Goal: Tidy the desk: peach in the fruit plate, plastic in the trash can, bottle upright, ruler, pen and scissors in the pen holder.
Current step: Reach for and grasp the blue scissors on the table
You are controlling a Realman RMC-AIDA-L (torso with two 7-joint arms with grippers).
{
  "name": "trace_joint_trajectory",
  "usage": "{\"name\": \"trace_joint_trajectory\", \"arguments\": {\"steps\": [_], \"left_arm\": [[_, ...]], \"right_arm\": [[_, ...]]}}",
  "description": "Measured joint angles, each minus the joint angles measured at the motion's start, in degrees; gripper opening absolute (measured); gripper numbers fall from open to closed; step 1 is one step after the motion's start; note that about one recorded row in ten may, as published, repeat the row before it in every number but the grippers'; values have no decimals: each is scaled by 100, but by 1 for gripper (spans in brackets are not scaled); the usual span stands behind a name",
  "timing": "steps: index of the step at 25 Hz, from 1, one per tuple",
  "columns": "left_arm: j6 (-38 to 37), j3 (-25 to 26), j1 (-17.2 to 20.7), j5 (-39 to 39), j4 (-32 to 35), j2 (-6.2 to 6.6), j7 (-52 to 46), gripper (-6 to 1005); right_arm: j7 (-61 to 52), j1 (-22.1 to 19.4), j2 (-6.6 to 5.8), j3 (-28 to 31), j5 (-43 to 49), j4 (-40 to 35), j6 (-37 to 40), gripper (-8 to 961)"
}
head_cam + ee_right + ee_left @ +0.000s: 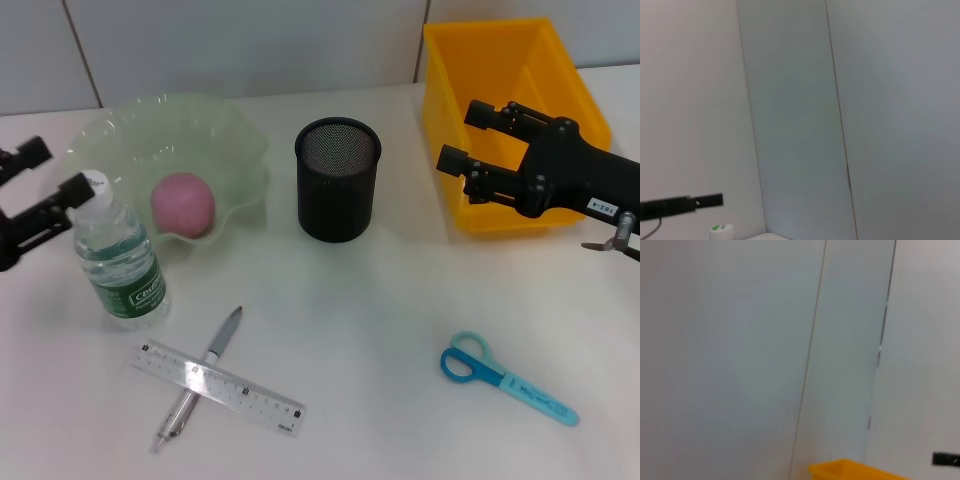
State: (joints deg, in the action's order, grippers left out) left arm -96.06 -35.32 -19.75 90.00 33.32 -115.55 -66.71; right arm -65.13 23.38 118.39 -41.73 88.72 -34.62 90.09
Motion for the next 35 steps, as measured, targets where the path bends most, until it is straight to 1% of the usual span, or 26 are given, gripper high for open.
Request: {"name": "trace_joint_trajectory", "arguments": {"steps": [1,2,4,6,7,8,10,13,15,16,18,20,23,27,29,31,33,35], "left_arm": [[0,0,0,0,0,0,0,735],[-288,69,24,1,120,107,-222,735],[-427,75,43,16,261,147,-404,760],[-469,74,54,26,320,154,-467,785],[-696,42,67,53,587,190,-797,798],[-739,35,67,54,637,194,-863,800],[-873,17,67,59,786,206,-1076,804],[-1074,-61,68,76,986,233,-1399,808],[-1121,-103,68,87,1039,239,-1494,807],[-1173,-217,64,157,1154,245,-1687,807],[-1206,-308,47,280,1274,244,-1837,806],[-1267,-427,0,599,1542,195,-2111,805],[-1287,-468,-31,761,1687,165,-2246,805],[-1332,-550,-136,1161,2015,106,-2611,803],[-1339,-589,-166,1268,2074,91,-2698,803],[-1346,-661,-206,1566,2259,17,-2996,802],[-1346,-661,-207,1588,2290,3,-3033,802],[-1350,-691,-210,1737,2494,-85,-3268,802]], "right_arm": [[0,0,0,0,-4,0,0,746],[0,0,0,0,-8,0,0,746],[-9,0,0,0,-11,0,28,746],[-61,-2,-2,-1,-13,-9,85,746],[-110,-7,-7,-3,-13,-27,133,745],[-182,-17,-22,-13,-13,-51,203,745],[-364,-37,-76,-32,-12,-90,358,745],[-734,-58,-227,-59,87,-100,697,745],[-919,-63,-305,-43,290,-158,906,745],[-1056,-70,-334,-30,465,-236,998,745],[-1421,-98,-372,-15,888,-525,1105,745],[-1830,-120,-378,-14,1361,-924,1153,745],[-2364,-121,-379,-8,2055,-1511,1256,745],[-2854,-76,-395,-3,2644,-2065,1506,745],[-3042,-43,-437,0,2802,-2196,1659,745],[-3068,-32,-443,5,2827,-2209,1714,744],[-3077,-11,-455,30,2894,-2215,1800,744],[-3082,8,-470,60,3002,-2225,1841,744]]}}
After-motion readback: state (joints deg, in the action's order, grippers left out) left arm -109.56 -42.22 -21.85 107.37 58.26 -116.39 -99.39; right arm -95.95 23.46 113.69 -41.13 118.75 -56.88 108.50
